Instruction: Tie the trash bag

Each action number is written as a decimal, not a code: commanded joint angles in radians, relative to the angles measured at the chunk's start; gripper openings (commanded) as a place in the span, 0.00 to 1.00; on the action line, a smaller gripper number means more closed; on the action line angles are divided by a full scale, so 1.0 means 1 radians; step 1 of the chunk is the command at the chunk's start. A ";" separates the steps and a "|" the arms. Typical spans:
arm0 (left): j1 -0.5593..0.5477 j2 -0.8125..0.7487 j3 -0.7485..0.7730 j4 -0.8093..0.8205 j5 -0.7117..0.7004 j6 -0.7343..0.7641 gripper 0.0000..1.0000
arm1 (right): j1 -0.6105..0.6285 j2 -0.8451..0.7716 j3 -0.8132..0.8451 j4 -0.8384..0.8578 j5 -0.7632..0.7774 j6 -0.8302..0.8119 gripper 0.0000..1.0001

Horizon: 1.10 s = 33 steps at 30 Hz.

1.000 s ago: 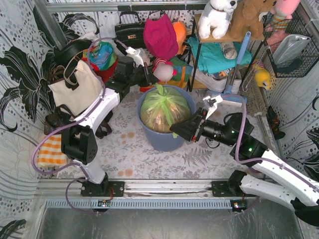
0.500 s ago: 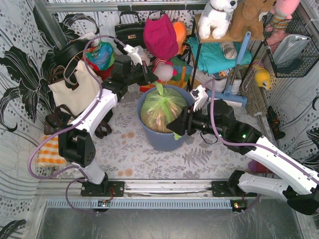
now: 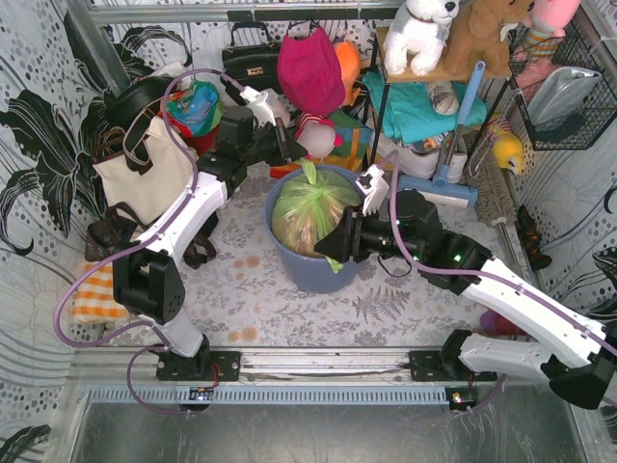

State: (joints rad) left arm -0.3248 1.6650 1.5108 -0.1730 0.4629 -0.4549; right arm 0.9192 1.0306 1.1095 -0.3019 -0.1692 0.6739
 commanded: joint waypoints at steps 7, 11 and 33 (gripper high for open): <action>-0.002 -0.027 0.011 0.061 0.014 -0.002 0.00 | 0.001 0.091 -0.050 0.204 -0.102 0.061 0.41; -0.001 -0.026 0.009 0.064 0.013 -0.002 0.00 | -0.001 0.107 -0.068 0.262 -0.120 0.094 0.43; 0.030 0.136 0.251 0.075 -0.062 0.021 0.00 | -0.025 0.070 -0.037 0.821 -0.634 0.213 0.00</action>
State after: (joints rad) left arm -0.3206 1.7466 1.6955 -0.1589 0.4767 -0.4587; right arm 0.8780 1.1370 1.0164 0.4198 -0.6376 0.8967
